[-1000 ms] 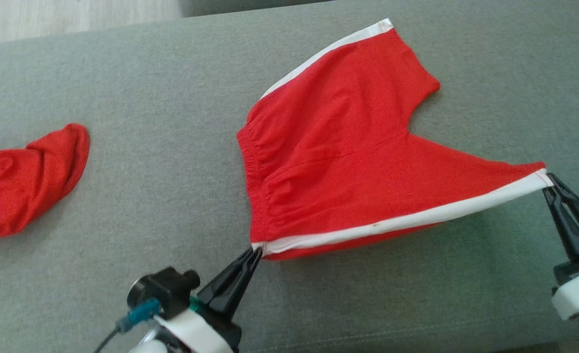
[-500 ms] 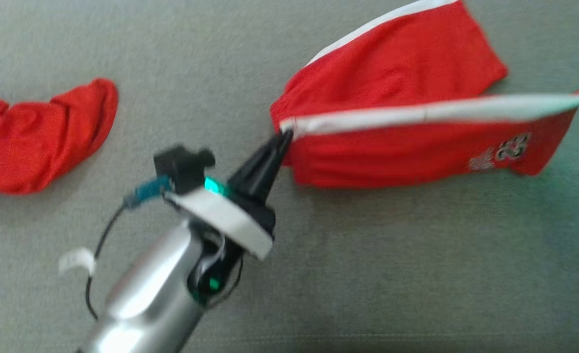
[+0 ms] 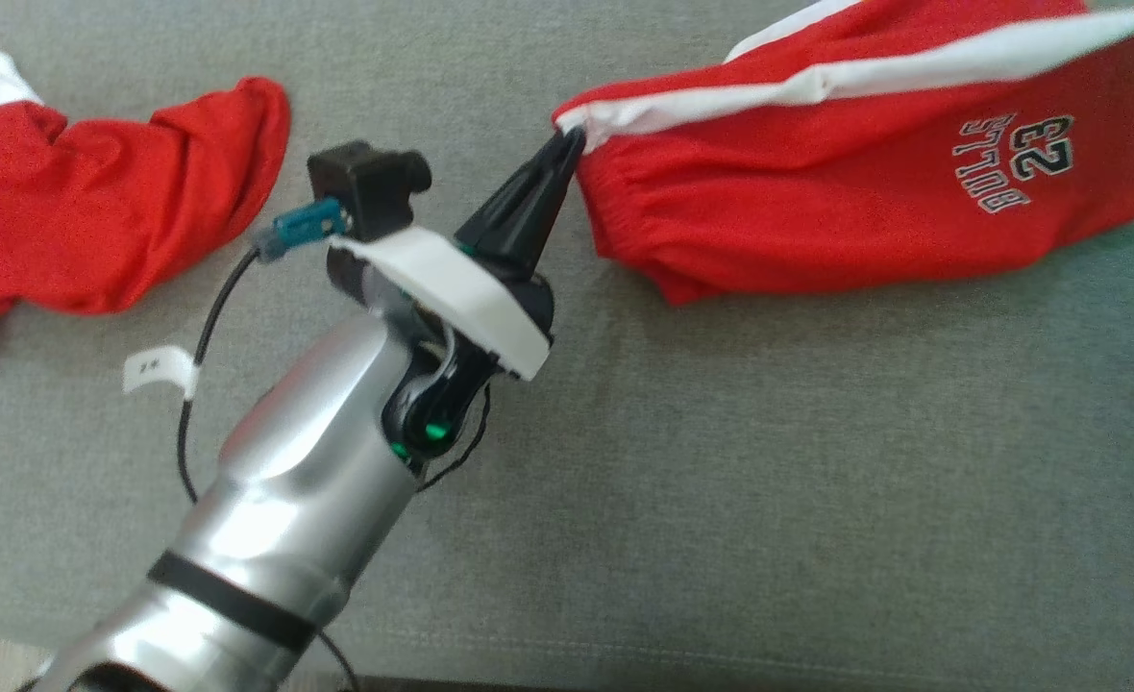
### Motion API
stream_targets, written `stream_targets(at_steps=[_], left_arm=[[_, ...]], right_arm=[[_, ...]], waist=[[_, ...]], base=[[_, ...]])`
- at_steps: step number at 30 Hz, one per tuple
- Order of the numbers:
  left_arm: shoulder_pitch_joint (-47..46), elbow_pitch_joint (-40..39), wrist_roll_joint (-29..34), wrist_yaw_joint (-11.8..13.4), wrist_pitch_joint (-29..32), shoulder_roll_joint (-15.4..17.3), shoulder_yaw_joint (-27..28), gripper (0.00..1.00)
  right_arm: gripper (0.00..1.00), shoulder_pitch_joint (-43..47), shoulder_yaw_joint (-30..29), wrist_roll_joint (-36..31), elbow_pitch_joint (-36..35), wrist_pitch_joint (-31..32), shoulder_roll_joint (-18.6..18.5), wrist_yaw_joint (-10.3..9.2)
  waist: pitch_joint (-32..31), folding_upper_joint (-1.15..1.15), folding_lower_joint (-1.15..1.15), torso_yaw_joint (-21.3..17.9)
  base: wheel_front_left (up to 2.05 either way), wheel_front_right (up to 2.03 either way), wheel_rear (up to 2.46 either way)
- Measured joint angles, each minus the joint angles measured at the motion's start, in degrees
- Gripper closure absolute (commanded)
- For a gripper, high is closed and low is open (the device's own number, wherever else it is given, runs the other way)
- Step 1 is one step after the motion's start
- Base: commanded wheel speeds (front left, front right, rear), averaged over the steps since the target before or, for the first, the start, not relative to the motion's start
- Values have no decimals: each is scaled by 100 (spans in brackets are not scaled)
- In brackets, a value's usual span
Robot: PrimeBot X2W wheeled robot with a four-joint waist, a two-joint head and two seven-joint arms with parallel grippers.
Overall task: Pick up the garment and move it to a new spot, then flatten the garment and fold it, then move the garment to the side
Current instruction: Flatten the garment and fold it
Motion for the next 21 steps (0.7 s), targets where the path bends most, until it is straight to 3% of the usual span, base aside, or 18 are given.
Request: stream_targets(at_steps=[8, 9, 10, 11, 12, 17, 21], left_arm=[[-643, 465, -211, 0, -293, -45, -376, 100], [-691, 509, -211, 0, -319, -53, -393, 91], [-737, 563, -232, 0, -347, -64, -424, 66], [-777, 601, -270, 0, -350, -64, -461, 31], [-801, 619, -285, 0, -356, -67, -494, 1], [-793, 719, -277, 0, -401, -86, -378, 0], [-455, 397, 578, 31, -426, -74, 380, 0]], right_arm=[[100, -1405, 1176, 285, 984, -114, -41, 0], [100, -1508, 1266, 324, 1115, -163, -32, 0], [68, -1595, 1325, 367, 1240, -244, -13, 0], [0, -1673, 1393, 400, 1359, -336, 14, 0], [0, -1739, 1438, 432, 1468, -438, 56, 0], [0, -1823, 1404, 702, 1969, -1233, 423, 0], [0, -1507, 1154, 978, 2172, -1990, 920, 0]], waist=[[211, 0, 0, 158], [232, 0, 0, 167], [249, 0, 0, 171], [262, 0, 0, 172], [271, 0, 0, 168], [223, 0, 0, 122], [64, 0, -1, 14]], base=[[0, 0, 0], [0, 0, 0], [0, 0, 0], [0, 0, 0], [0, 0, 0], [0, 0, 0], [0, 0, 0]])
